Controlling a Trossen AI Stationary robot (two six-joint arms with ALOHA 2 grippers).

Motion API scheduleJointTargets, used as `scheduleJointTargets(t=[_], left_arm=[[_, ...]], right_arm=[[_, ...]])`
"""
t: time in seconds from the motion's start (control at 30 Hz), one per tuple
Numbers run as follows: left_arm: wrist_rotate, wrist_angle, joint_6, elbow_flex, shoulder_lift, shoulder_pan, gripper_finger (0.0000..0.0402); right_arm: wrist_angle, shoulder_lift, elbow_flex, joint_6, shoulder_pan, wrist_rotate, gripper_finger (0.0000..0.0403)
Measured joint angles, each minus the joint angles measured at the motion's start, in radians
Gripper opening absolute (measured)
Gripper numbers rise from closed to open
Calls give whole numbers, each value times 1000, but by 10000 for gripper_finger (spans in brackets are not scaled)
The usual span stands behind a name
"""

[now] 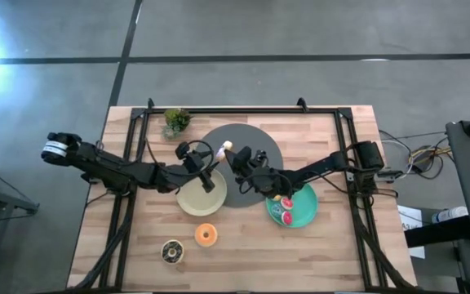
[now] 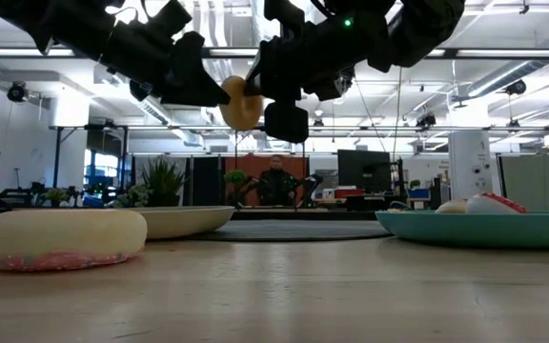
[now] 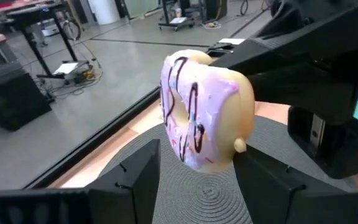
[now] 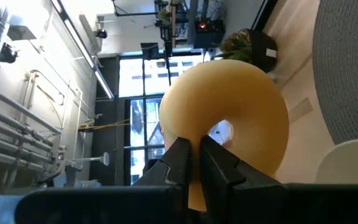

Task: Pick & Place donuts
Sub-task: Put the large purple donut on the brown plate

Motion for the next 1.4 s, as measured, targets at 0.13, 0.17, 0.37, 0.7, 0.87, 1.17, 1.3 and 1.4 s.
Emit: scheduleJointTargets(t=[0.13,0.17,0.37,0.7,0.87,1.17,1.3,1.4], left_arm=[[42,1,-65,0,8,0,175],[56,2,-84,0,13,0,175],[73,1,-110,10,41,0,175],[116,23,-52,13,42,18,175],[118,22,-44,15,42,32,174],[127,-18,-29,19,42,30,102],[126,-31,-26,19,42,30,40],[126,-65,-26,19,42,30,10]], right_arm=[[0,-1,0,0,0,-1,18],[-1,-1,0,3,-1,-2,18],[-2,-1,0,3,-2,-3,18],[-3,-1,0,14,-2,-36,18],[-2,-1,0,14,-3,-42,18],[-42,-1,0,7,-3,-77,41],[-55,-3,-6,8,-3,-125,90],[-57,-5,-25,14,-3,-151,132]])
